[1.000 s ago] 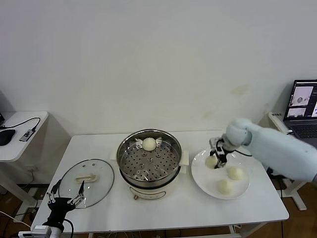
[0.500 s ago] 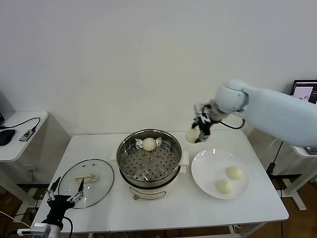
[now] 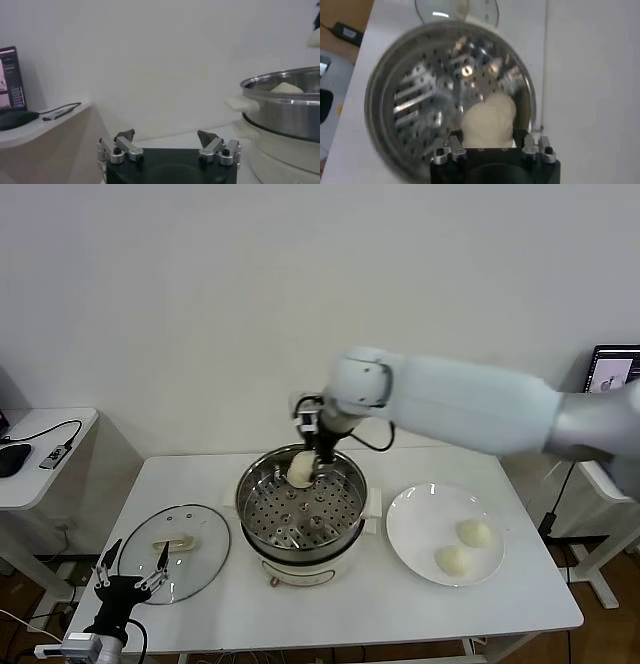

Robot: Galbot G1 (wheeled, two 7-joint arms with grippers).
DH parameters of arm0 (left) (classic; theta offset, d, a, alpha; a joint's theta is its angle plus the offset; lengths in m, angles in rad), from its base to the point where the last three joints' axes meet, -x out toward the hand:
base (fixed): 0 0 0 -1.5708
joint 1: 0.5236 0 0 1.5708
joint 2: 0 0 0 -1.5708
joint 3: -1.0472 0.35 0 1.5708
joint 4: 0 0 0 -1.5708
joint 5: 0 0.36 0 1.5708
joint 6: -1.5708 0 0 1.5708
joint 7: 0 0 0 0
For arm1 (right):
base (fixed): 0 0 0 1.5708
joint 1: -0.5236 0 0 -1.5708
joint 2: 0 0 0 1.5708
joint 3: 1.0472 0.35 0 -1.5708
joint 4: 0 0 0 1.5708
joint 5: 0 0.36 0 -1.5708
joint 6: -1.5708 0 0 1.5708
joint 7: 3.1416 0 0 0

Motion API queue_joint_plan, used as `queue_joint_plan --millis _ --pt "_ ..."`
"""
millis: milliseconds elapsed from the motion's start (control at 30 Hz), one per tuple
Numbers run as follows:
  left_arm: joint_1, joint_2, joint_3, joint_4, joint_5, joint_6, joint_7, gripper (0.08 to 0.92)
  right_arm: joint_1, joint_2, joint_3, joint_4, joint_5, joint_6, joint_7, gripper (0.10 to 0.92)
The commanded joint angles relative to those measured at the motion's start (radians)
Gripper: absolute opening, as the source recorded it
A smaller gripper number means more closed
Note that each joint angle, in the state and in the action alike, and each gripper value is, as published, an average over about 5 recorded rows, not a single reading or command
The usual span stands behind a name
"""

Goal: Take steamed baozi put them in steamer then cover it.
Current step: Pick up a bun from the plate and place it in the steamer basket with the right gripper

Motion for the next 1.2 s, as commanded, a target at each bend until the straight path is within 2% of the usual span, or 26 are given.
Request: queue_joint_plan --millis 33,633,733,967,1200 --pt "-0.001 -0.001 0.001 0.001 0.001 0.000 0.000 0.823 -0.066 0.164 -0.019 -0.084 0.048 -0.052 0.069 0.619" --pt "-0.007 0.000 -0.001 0.004 -0.001 -0.002 0.000 0.823 -0.181 0.229 -0.004 -0.209 -0.050 -0.051 0.076 0.620" --pt "-0.008 0.000 0.000 0.007 -0.001 -0.003 0.000 0.823 -0.193 0.228 -0.001 -0.218 -0.065 -0.050 0.072 0.654" --pt "-0.009 0.001 -0.003 0.007 -0.002 -0.003 -0.002 0.823 -0.134 0.163 0.012 -0.164 -0.082 -0.046 0.012 0.807" --pt "-0.012 0.002 -0.003 0.002 -0.004 -0.001 -0.002 0.823 0.071 -0.001 -0.014 -0.011 -0.083 -0.008 -0.128 0.823"
